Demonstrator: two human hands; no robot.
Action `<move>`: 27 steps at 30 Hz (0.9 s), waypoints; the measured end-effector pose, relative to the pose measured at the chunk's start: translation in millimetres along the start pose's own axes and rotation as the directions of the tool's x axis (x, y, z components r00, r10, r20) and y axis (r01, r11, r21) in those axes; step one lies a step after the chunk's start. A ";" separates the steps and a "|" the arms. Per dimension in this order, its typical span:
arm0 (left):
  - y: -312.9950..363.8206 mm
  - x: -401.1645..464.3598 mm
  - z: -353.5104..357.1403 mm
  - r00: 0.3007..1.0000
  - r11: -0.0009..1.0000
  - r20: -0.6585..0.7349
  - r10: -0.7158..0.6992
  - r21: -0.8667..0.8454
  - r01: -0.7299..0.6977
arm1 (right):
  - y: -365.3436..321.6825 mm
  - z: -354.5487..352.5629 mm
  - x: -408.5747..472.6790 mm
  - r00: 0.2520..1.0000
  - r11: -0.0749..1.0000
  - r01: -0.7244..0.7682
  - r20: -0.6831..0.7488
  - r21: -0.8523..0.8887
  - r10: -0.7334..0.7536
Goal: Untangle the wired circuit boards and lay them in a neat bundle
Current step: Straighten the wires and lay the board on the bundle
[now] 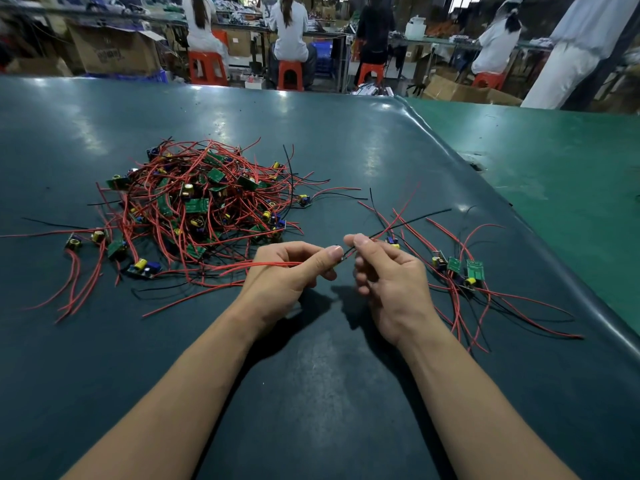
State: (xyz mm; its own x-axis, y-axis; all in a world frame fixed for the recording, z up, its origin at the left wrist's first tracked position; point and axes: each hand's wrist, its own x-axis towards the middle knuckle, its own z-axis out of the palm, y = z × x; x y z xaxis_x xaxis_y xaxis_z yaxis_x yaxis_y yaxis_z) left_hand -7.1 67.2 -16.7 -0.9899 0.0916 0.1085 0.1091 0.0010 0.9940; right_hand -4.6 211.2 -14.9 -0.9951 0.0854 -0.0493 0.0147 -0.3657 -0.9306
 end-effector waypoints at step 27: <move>-2.7 -0.1 -1.0 0.998 1.000 0.060 0.006 -0.015 -0.005 | -17.7 -17.8 8.8 0.983 0.787 -0.179 0.065 0.591 0.175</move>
State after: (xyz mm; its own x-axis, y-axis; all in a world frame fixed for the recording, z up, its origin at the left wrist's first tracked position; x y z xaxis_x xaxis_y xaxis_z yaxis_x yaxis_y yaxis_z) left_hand -7.4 66.3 -19.5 -0.9820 0.1512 0.1133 0.1125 -0.0140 0.9936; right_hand -11.9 234.9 -5.4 -0.9815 -0.0398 -0.1875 0.1317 -0.8507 -0.5088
